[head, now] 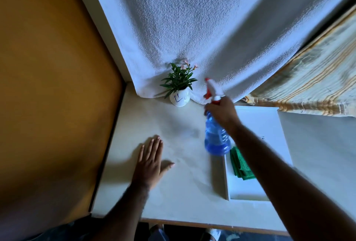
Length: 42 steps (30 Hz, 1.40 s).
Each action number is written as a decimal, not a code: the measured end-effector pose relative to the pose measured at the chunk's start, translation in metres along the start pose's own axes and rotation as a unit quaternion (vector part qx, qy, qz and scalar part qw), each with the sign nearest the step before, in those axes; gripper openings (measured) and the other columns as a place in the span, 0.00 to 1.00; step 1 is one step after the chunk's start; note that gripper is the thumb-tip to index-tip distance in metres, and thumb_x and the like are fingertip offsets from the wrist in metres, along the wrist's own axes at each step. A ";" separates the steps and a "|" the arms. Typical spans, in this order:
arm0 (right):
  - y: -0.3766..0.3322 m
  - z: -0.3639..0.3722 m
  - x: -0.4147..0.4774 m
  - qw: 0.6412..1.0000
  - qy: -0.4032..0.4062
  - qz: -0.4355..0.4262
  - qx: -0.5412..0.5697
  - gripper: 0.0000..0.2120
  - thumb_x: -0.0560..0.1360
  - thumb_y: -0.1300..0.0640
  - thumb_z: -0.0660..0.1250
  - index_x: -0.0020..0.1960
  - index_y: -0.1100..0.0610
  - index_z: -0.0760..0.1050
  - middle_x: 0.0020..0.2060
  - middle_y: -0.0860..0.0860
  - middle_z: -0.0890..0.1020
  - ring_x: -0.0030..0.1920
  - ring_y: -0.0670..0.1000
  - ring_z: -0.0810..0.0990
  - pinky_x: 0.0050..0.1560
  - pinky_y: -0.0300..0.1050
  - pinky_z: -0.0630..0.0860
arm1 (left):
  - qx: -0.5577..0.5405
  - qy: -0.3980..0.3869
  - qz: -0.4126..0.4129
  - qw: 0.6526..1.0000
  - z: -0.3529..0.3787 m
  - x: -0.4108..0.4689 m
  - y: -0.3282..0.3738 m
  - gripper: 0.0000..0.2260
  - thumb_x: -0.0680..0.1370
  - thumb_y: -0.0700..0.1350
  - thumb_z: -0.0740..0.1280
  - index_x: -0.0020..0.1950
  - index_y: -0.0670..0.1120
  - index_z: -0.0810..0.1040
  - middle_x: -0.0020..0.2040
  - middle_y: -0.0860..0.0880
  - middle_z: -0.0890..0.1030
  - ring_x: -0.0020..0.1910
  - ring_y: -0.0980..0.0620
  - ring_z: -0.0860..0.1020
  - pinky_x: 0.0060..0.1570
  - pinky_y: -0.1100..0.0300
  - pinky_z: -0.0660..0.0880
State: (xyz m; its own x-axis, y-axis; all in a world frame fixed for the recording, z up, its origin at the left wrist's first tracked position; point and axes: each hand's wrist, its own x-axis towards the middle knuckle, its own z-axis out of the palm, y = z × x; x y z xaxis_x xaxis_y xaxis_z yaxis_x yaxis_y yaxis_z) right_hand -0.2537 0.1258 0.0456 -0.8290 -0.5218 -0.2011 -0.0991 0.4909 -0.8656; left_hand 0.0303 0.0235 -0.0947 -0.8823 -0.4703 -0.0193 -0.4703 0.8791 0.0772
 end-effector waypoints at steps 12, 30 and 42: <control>-0.005 0.088 0.001 0.979 -0.063 0.102 -0.166 0.11 0.70 0.46 0.71 0.36 0.53 0.77 0.18 0.45 0.79 0.27 0.41 0.81 0.29 0.39 0.69 | -0.007 -0.026 -0.004 1.000 0.001 0.003 0.000 0.42 0.78 0.71 0.56 0.78 0.38 0.70 0.78 0.39 0.72 0.76 0.38 0.73 0.75 0.41 0.61; -0.002 0.088 0.005 0.978 -0.051 0.135 -0.153 0.10 0.70 0.47 0.71 0.39 0.53 0.79 0.19 0.46 0.81 0.27 0.45 0.84 0.40 0.41 0.80 | -0.010 -0.049 -0.004 0.999 0.001 0.004 -0.002 0.42 0.78 0.71 0.57 0.79 0.39 0.68 0.80 0.40 0.70 0.78 0.39 0.71 0.76 0.39 0.60; -0.018 0.030 -0.017 0.994 0.091 0.055 0.034 0.09 0.65 0.58 0.67 0.44 0.52 0.84 0.23 0.39 0.83 0.25 0.33 0.79 0.31 0.35 0.73 | -0.022 -0.045 -0.001 0.999 0.000 0.002 -0.001 0.42 0.78 0.70 0.58 0.78 0.38 0.69 0.79 0.38 0.71 0.77 0.37 0.72 0.75 0.39 0.62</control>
State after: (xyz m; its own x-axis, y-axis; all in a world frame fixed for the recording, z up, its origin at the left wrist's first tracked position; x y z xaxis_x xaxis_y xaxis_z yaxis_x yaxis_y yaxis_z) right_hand -0.2211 0.1052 0.0510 -0.9192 -0.3302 -0.2146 0.0292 0.4864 -0.8732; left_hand 0.0291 0.0212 -0.0948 -0.8801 -0.4623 -0.1080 -0.4732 0.8726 0.1210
